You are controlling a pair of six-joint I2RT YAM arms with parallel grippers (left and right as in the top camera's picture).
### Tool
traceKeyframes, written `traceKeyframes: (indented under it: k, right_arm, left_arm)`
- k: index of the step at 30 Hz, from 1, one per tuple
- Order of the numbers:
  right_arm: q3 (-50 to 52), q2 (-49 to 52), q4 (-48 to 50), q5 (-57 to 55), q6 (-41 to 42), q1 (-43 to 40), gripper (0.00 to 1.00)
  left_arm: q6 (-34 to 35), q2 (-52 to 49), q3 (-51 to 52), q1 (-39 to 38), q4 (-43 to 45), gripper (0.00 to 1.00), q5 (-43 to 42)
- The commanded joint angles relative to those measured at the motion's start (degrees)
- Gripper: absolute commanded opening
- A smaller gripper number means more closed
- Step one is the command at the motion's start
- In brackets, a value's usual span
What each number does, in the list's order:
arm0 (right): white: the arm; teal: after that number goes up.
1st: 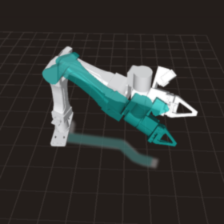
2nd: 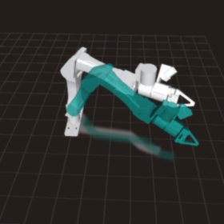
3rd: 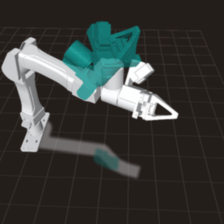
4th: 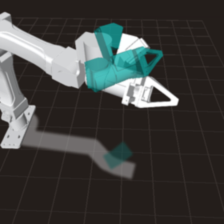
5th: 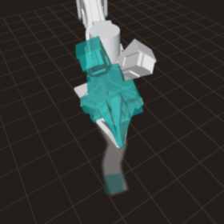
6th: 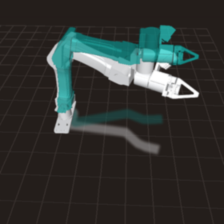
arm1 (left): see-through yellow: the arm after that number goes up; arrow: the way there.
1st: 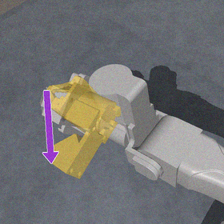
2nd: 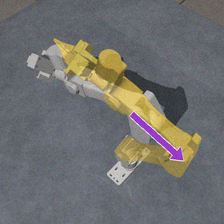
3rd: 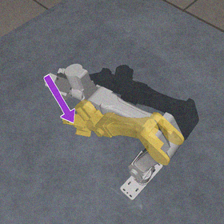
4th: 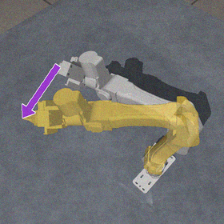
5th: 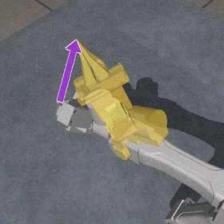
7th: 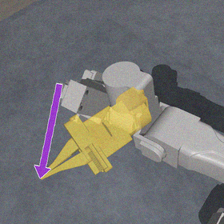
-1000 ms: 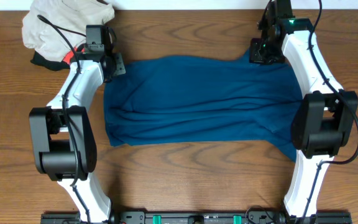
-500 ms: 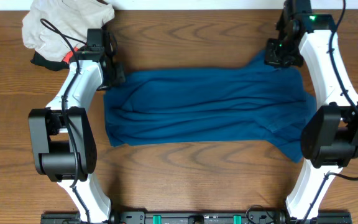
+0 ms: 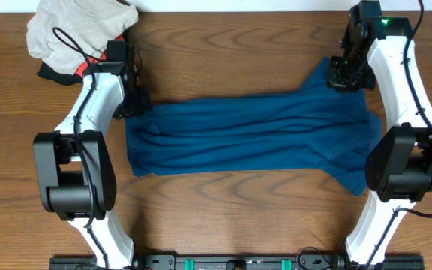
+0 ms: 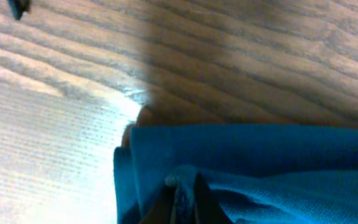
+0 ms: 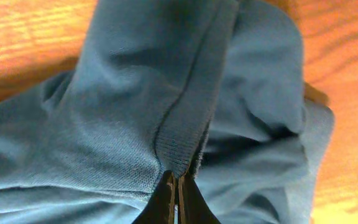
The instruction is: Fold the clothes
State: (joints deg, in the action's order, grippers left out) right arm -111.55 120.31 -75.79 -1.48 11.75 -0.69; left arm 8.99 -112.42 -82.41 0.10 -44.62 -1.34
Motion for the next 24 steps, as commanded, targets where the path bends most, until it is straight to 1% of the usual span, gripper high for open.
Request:
traceKeyframes:
  k: [1,7,11,20,24]
  right_arm:
    - [-0.1,-1.4,-0.8,-3.5,0.9,-1.2,0.01]
    - [-0.1,-1.4,-1.0,-3.5,0.9,-1.3,0.01]
    - [-0.1,-1.4,-1.2,-3.5,0.9,-1.4,0.01]
    - [-0.1,-1.4,-5.4,-3.4,0.9,-1.4,0.01]
    - [0.1,-1.4,-8.0,-3.4,1.1,-1.5,0.01]
  left_arm:
    - [-0.2,4.1,0.4,0.2,-0.3,0.06,0.5]
    - [-0.3,9.2,0.4,0.2,0.4,0.06,0.5]
    - [-0.3,10.5,0.4,0.2,-0.4,0.06,0.4]
    - [0.0,10.5,0.4,0.1,-7.9,0.06,0.2]
    - [1.9,10.5,0.4,0.1,-10.4,0.06,0.2]
